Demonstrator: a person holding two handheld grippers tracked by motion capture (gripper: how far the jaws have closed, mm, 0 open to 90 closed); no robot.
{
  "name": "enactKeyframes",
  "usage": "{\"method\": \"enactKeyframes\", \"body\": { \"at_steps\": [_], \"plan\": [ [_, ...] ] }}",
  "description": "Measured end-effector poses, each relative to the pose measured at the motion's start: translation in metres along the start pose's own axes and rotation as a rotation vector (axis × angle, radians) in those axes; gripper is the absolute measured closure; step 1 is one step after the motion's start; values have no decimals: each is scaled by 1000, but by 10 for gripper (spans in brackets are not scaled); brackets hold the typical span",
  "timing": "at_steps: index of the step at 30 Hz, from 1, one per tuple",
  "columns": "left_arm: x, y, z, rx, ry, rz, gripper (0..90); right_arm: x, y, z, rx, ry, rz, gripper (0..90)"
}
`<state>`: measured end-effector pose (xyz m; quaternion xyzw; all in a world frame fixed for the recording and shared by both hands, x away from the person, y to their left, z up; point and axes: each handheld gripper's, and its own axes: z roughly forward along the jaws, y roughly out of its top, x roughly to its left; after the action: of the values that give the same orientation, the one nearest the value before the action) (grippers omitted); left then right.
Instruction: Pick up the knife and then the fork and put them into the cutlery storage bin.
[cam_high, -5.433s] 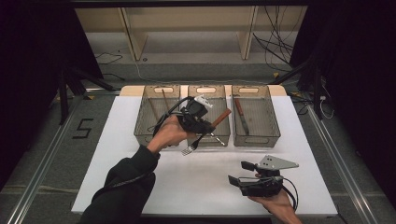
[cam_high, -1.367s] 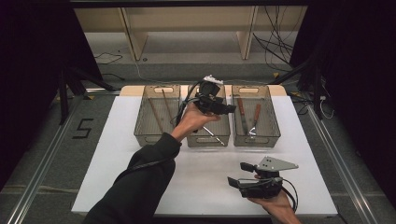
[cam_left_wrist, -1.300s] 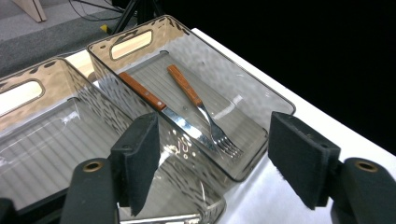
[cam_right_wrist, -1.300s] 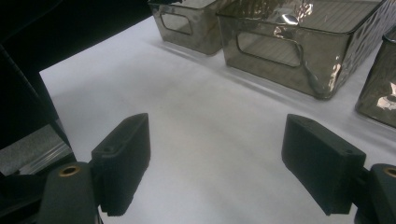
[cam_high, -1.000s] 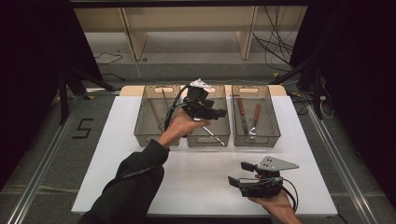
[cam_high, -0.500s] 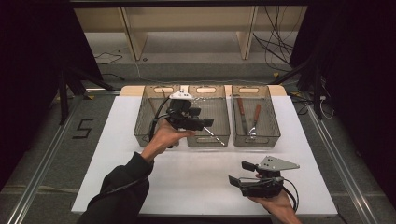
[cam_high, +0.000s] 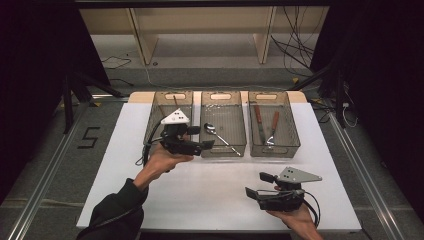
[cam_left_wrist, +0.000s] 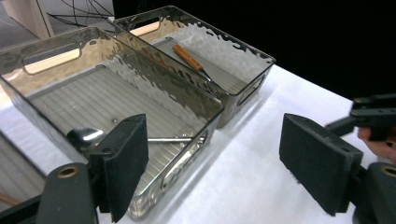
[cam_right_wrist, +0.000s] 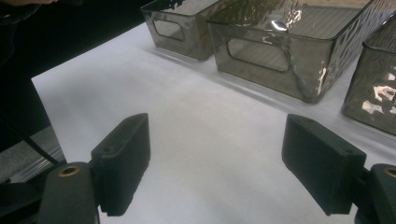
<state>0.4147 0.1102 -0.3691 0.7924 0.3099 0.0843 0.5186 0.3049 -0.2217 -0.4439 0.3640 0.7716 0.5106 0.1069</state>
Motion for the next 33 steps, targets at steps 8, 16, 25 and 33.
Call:
{"method": "enactKeyframes", "body": {
  "at_steps": [8, 16, 25, 33],
  "plan": [
    [-4, -23, -18, -22, -2, -7, 231, 0, 0, 0, -1, -4, 1, 244],
    [-10, -43, -34, -40, -8, -7, 227, 0, 0, -2, -9, -12, 4, 244],
    [-10, -67, -49, -74, 4, -26, 225, 0, 0, -2, -10, -13, 1, 245],
    [-6, -90, -62, -93, 17, -58, 223, 0, 0, -2, -11, -12, -1, 244]
  ]
}}
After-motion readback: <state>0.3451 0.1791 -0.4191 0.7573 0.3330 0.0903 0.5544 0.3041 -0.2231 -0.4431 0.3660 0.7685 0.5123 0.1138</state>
